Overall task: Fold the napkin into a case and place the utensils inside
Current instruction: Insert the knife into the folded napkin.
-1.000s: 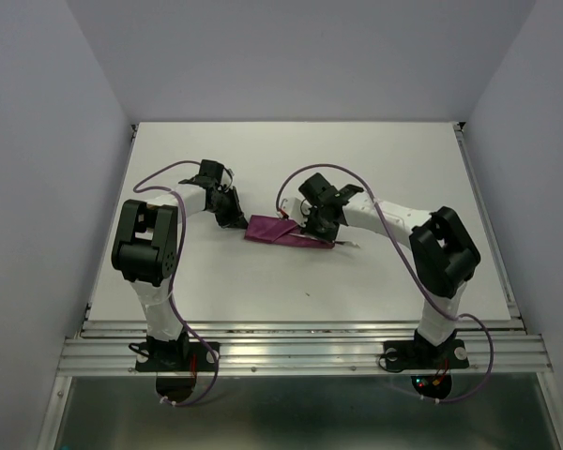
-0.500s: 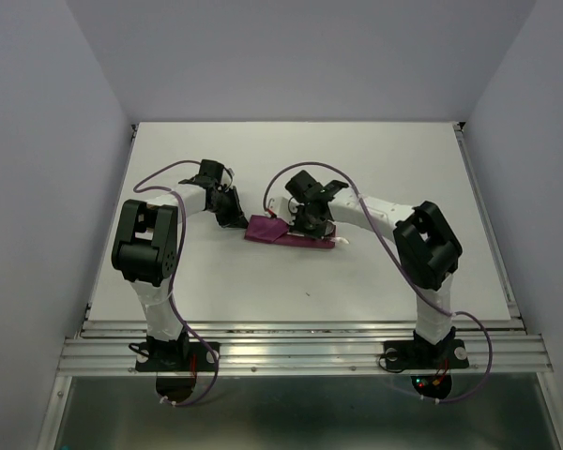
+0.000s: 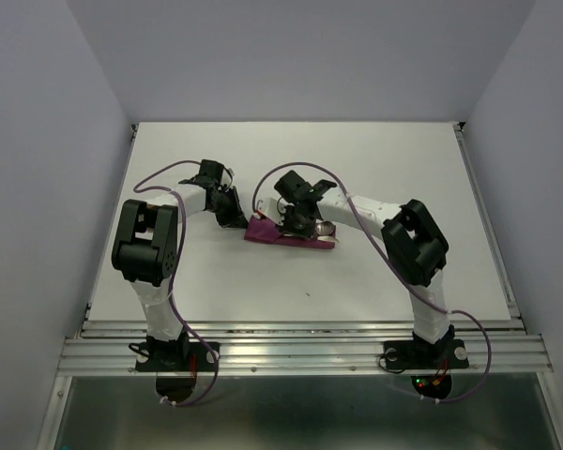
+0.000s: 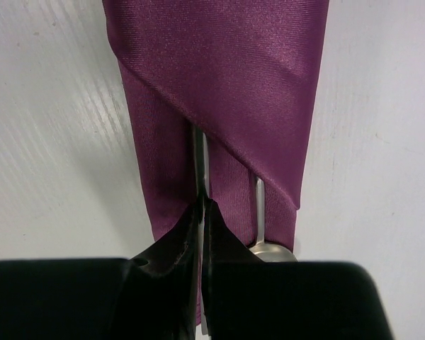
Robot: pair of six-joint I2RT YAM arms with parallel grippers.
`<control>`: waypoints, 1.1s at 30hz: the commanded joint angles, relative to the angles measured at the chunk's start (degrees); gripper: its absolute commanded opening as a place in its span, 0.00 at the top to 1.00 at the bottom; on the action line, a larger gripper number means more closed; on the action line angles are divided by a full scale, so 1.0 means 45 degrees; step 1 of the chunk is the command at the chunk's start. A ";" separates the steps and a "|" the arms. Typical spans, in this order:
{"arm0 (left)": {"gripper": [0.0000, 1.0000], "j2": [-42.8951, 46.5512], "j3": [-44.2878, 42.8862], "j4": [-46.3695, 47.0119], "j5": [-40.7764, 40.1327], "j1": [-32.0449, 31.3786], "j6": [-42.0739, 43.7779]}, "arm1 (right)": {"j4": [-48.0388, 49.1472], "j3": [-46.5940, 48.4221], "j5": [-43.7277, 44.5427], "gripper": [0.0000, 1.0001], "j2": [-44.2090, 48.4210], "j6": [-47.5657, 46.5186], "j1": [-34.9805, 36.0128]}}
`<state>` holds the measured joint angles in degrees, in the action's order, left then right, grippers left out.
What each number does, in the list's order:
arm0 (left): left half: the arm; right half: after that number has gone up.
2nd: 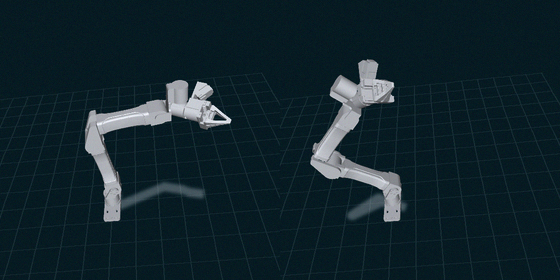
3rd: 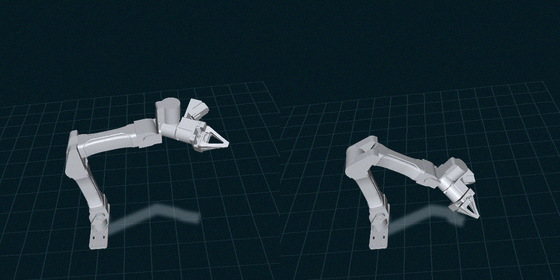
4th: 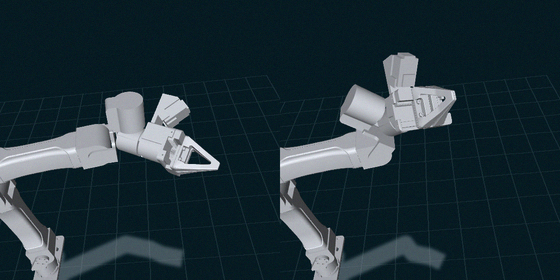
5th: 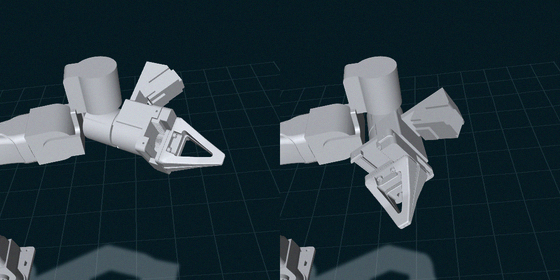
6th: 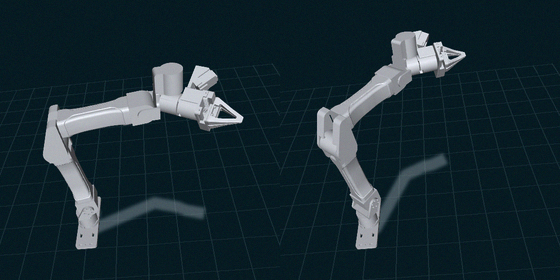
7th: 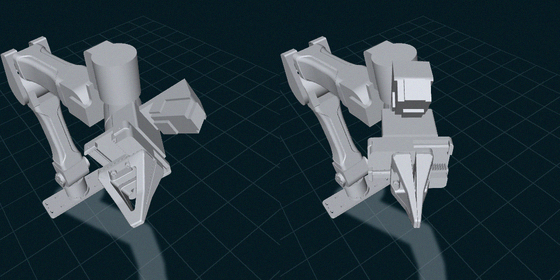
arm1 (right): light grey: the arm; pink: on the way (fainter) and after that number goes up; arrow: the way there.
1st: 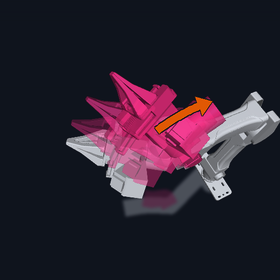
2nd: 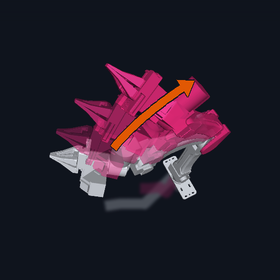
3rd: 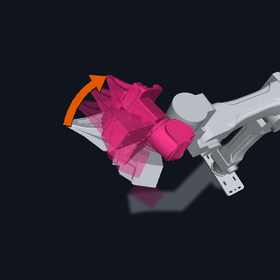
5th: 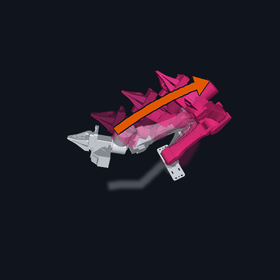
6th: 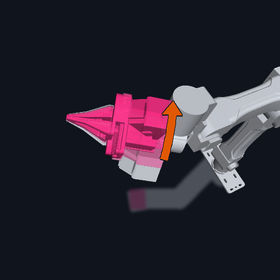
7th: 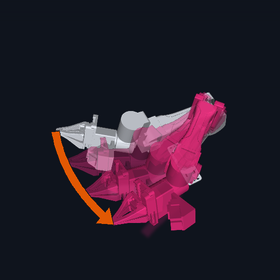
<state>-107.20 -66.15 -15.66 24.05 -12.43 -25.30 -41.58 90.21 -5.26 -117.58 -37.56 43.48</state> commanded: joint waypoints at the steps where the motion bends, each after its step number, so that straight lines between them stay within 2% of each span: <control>1: 0.99 -0.0006 -0.0222 0.0082 0.0241 -0.0090 0.0134 | 0.0120 0.0635 -0.0433 0.99 -0.0179 -0.0169 0.0259; 33: 0.99 -0.0007 -0.0163 0.0160 0.0241 -0.0129 0.0036 | -0.0251 0.2393 -0.0394 0.99 -0.1547 0.0690 0.0610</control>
<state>-107.50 -66.15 -15.42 23.92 -12.40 -25.34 -43.18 97.95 -5.98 -123.59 -35.57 44.73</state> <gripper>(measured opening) 0.018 0.036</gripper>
